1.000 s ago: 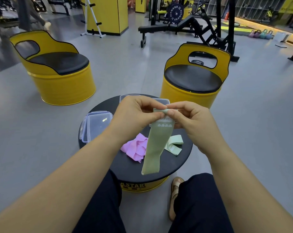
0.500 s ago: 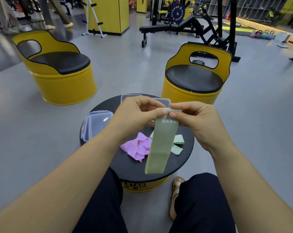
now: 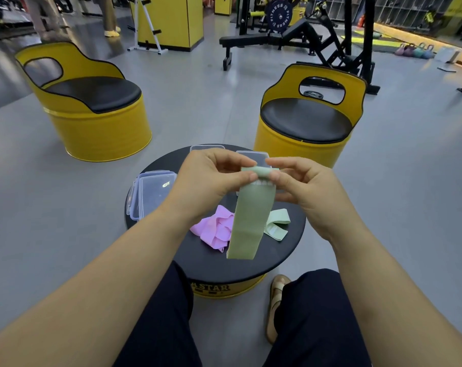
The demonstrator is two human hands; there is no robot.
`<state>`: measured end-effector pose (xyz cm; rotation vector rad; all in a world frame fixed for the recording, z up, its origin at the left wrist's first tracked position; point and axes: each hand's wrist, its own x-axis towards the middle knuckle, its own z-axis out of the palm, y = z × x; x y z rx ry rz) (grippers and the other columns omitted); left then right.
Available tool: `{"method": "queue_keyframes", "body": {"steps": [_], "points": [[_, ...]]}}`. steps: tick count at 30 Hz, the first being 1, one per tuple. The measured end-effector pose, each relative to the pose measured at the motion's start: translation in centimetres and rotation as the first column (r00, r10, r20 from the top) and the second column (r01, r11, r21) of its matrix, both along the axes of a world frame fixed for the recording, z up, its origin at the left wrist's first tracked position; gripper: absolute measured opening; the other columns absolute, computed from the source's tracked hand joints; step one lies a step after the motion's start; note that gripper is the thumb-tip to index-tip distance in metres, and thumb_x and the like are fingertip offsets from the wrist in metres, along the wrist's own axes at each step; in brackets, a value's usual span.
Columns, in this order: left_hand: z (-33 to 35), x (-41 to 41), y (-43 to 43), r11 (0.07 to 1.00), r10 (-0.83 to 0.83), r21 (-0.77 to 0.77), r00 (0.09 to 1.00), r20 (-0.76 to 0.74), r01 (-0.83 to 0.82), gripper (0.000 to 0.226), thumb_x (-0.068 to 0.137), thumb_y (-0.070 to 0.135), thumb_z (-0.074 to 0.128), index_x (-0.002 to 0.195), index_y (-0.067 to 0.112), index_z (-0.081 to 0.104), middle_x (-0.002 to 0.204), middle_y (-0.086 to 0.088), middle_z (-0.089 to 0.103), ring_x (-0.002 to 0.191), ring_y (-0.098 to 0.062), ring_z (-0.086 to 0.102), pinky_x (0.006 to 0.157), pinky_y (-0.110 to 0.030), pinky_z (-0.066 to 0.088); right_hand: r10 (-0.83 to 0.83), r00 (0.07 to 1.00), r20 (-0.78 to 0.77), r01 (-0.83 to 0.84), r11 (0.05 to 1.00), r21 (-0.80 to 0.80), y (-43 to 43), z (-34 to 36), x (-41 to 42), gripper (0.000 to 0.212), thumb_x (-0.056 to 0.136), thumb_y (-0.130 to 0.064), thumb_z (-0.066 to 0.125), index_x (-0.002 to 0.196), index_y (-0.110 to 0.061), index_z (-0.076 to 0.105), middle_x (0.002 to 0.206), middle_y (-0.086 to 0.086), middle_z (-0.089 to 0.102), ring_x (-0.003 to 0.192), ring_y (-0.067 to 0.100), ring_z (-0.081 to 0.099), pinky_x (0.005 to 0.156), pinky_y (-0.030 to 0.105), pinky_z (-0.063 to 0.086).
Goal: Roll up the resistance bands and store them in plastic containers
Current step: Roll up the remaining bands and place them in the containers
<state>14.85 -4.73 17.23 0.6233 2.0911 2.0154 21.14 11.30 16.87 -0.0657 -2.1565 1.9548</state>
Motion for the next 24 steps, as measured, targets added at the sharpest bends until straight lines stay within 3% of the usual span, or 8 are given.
{"method": "queue_keyframes", "body": {"steps": [5,13,17,19,21,24], "points": [[-0.6,0.1,-0.1,0.999,-0.037,0.023,0.998,0.041,0.036,0.018,0.075,-0.002,0.073,0.083,0.014,0.069,0.075,0.003,0.072,0.073,-0.008,0.069,0.068,-0.019,0.055,-0.001,1.000,0.004,0.001,0.999,-0.047,0.1,-0.6,-0.2,0.029,0.066,-0.021,0.070,0.093,-0.011,0.069,0.085,0.003,0.075,0.078,0.020,0.072,0.068,0.034,0.060],[-1.3,0.1,-0.2,0.998,-0.063,-0.021,0.991,0.117,0.066,0.011,0.074,0.016,0.076,0.083,0.019,0.071,0.084,-0.003,0.074,0.083,-0.019,0.071,0.075,-0.035,0.058,-0.005,1.000,-0.030,0.003,0.997,-0.072,-0.2,-1.1,-0.2,0.023,0.063,-0.012,0.071,0.086,-0.014,0.070,0.074,0.000,0.074,0.075,0.017,0.070,0.077,0.047,0.056],[-1.4,-0.1,-0.4,0.995,-0.094,-0.003,0.992,0.079,0.095,0.016,0.075,0.005,0.074,0.084,0.017,0.070,0.076,0.002,0.073,0.074,-0.012,0.070,0.062,-0.020,0.053,-0.009,0.999,-0.039,0.007,0.999,-0.040,-0.1,-1.7,-0.3,0.019,0.064,-0.007,0.074,0.079,-0.019,0.072,0.076,-0.001,0.074,0.079,0.020,0.068,0.085,0.054,0.052],[-1.3,-0.2,-0.6,0.993,-0.119,-0.012,0.989,0.084,0.121,0.017,0.074,0.002,0.074,0.084,0.016,0.070,0.076,0.002,0.073,0.073,-0.011,0.070,0.063,-0.021,0.054,0.064,0.997,-0.033,-0.064,0.998,0.006,0.4,-1.6,-0.3,0.022,0.060,-0.013,0.079,0.078,-0.023,0.074,0.085,0.005,0.074,0.085,0.027,0.067,0.086,0.058,0.050],[-1.1,-0.5,-0.8,0.982,-0.182,-0.031,0.974,0.137,0.187,0.017,0.074,0.001,0.073,0.085,0.013,0.069,0.078,0.001,0.073,0.075,-0.012,0.070,0.067,-0.024,0.057,0.206,0.979,0.002,-0.204,0.970,0.130,1.4,-0.8,-0.3,0.033,0.061,-0.015,0.084,0.089,-0.028,0.072,0.101,0.003,0.070,0.089,0.029,0.063,0.085,0.055,0.052],[-0.4,-1.0,-1.1,0.935,-0.339,-0.008,0.901,0.271,0.354,0.015,0.071,-0.001,0.069,0.083,0.008,0.069,0.078,-0.002,0.072,0.073,-0.013,0.068,0.069,-0.025,0.058,0.403,0.902,0.157,-0.431,0.804,0.409,2.4,1.4,-0.5,0.052,0.065,-0.028,0.079,0.113,-0.036,0.060,0.105,-0.015,0.059,0.084,0.022,0.056,0.081,0.038,0.055]]}}
